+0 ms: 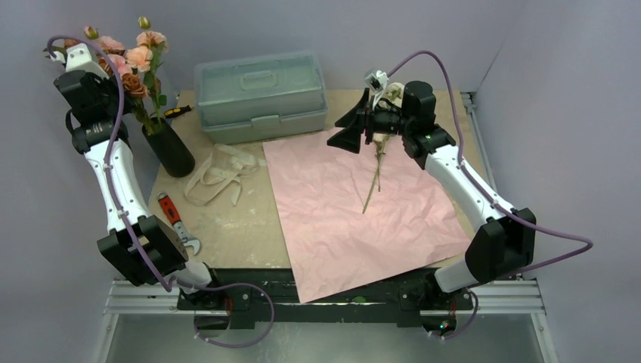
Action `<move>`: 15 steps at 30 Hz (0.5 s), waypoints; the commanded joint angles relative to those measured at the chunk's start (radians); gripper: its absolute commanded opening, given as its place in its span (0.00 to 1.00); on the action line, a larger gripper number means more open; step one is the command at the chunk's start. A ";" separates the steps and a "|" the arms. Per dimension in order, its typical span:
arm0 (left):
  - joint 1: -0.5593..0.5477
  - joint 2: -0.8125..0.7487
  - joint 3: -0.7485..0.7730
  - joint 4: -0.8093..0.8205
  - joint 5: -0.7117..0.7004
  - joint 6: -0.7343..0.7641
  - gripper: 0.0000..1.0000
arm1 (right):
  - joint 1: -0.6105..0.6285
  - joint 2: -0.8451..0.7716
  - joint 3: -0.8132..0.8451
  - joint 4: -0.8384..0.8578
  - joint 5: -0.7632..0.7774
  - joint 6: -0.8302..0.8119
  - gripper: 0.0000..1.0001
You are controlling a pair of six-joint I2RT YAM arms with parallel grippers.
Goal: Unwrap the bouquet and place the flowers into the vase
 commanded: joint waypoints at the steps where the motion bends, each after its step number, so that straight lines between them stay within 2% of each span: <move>1: 0.004 -0.022 -0.009 0.032 -0.089 -0.039 0.00 | -0.007 0.003 0.032 0.001 -0.013 0.003 0.93; 4: 0.005 -0.006 0.004 -0.005 -0.141 -0.044 0.02 | -0.013 0.006 0.034 -0.016 -0.010 -0.001 0.93; 6: 0.005 0.007 0.017 -0.031 -0.165 -0.045 0.08 | -0.016 0.009 0.034 -0.017 -0.009 -0.001 0.93; 11: 0.005 0.019 0.026 -0.065 -0.173 -0.069 0.46 | -0.027 0.018 0.037 -0.037 0.000 0.007 0.93; 15: 0.005 0.014 0.030 -0.099 -0.212 -0.086 0.59 | -0.036 0.022 0.035 -0.048 0.008 0.011 0.93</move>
